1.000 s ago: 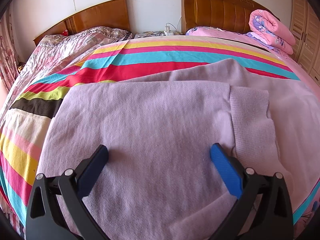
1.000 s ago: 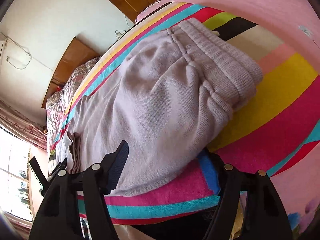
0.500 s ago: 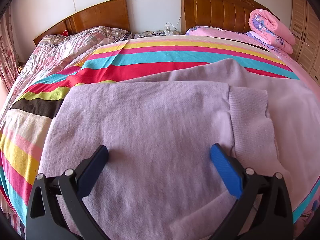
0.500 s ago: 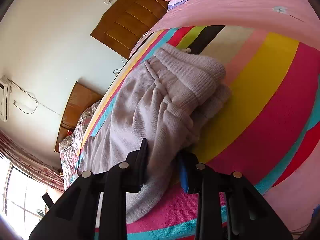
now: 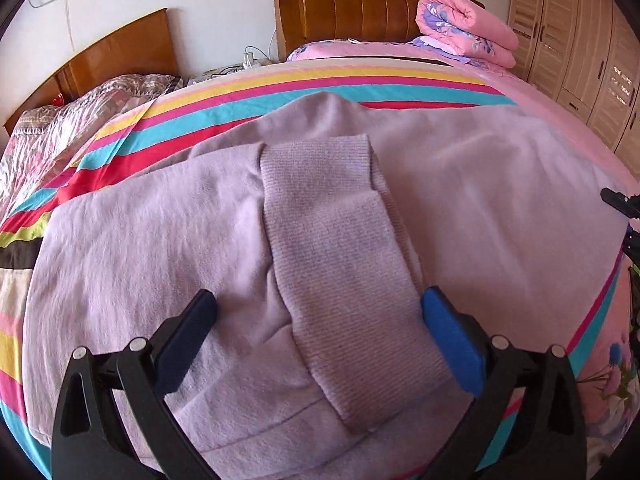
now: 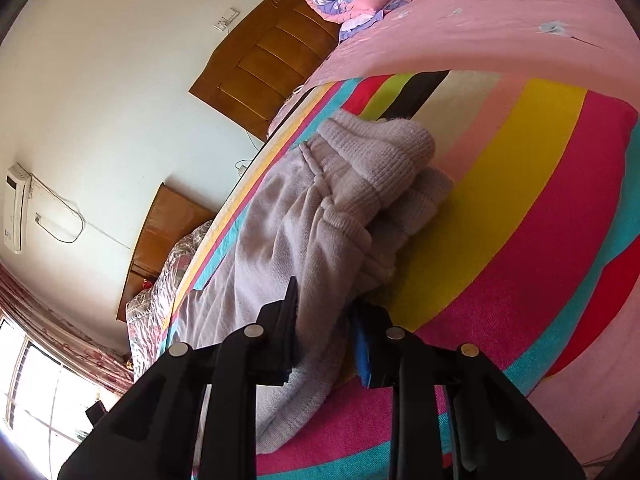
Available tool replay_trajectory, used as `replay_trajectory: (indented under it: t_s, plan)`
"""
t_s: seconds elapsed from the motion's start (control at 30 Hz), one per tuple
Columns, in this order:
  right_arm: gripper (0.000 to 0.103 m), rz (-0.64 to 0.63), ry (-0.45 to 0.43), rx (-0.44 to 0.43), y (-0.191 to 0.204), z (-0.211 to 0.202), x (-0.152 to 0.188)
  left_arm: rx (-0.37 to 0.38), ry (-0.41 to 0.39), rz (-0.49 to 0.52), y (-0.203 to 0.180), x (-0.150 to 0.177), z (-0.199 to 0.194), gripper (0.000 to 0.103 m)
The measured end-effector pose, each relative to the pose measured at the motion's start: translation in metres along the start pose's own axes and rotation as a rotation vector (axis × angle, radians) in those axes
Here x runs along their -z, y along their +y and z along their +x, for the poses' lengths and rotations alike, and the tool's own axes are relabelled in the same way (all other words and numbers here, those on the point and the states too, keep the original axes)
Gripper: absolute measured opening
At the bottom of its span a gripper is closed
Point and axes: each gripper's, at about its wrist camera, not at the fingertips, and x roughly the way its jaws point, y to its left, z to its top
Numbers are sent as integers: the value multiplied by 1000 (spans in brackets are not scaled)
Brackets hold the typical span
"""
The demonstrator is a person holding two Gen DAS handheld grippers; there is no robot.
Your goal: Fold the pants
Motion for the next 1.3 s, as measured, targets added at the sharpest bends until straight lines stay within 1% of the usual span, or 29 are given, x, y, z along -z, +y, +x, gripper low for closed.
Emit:
replay_trajectory:
  t_s: [0.07, 0.23, 0.37, 0.43, 0.47, 0.5, 0.53, 0.57, 0.63, 0.67, 0.73, 0.77, 0.8, 0.83, 0.9, 0.93, 0.97, 1.0, 1.07, 1.13, 1.2, 1.27, 1.3]
  plan:
    - [25, 3, -11, -4, 0, -3, 1, -2, -3, -2, 0, 2, 1, 102]
    - [24, 63, -22, -23, -4, -7, 5, -5, -9, -4, -1, 3, 1, 102]
    - [23, 49, -31, -15, 3, -10, 2, -6, -5, -7, -1, 3, 0, 102]
    - [23, 42, -33, -7, 6, -11, 2, 2, 20, -27, -3, -2, -6, 100]
    - [23, 34, -33, -2, 7, -11, 2, 31, 7, -21, -7, -7, -14, 100]
    - [23, 30, -33, 3, 8, -10, 2, 56, -27, 2, -13, -14, -24, 101]
    - [23, 34, -33, 4, 7, -10, 3, 60, -47, 27, -19, -22, -28, 101]
    - [23, 38, -34, 5, 7, -11, 5, 54, -50, 44, -22, -30, -28, 101]
    - [23, 36, -35, 4, 8, -10, 4, 39, -25, 37, -18, -42, -16, 101]
    - [23, 41, -35, 0, 8, -10, 4, 49, 20, 12, -12, -44, -4, 101]
    - [23, 36, -37, 5, 12, -10, 2, 79, 153, -17, 1, -38, 27, 101]
    - [23, 9, -44, 11, 18, -10, 1, 62, 95, 38, 0, -34, 23, 102]
    - [23, -31, -55, 21, 28, -11, 0, 75, 104, 50, 3, -31, 20, 102]
    - [23, -93, -67, 40, 43, -13, -1, 105, 91, 22, 12, -30, 11, 101]
    - [23, -301, -107, 82, 90, -16, 0, 173, -24, -79, 43, -28, -25, 101]
    - [23, -409, -127, 84, 118, -17, 3, 177, -80, -128, 62, -28, -46, 101]
    - [23, -517, -138, 82, 148, -15, 9, 151, -124, -179, 83, -27, -64, 101]
    - [23, -624, -148, 76, 179, -12, 19, 107, -163, -235, 103, -26, -82, 101]
    - [23, -829, -149, 52, 237, 0, 49, 25, -222, -351, 143, -18, -111, 101]
    - [23, -1053, -114, 30, 287, 18, 97, -11, -261, -466, 180, -3, -135, 101]
    - [23, -1307, -52, 11, 320, 37, 164, -18, -274, -553, 206, 18, -150, 101]
    - [23, -1554, 41, -6, 326, 58, 238, -15, -248, -603, 222, 38, -152, 101]
    - [23, -1638, 97, -20, 320, 68, 269, -14, -227, -617, 229, 42, -148, 101]
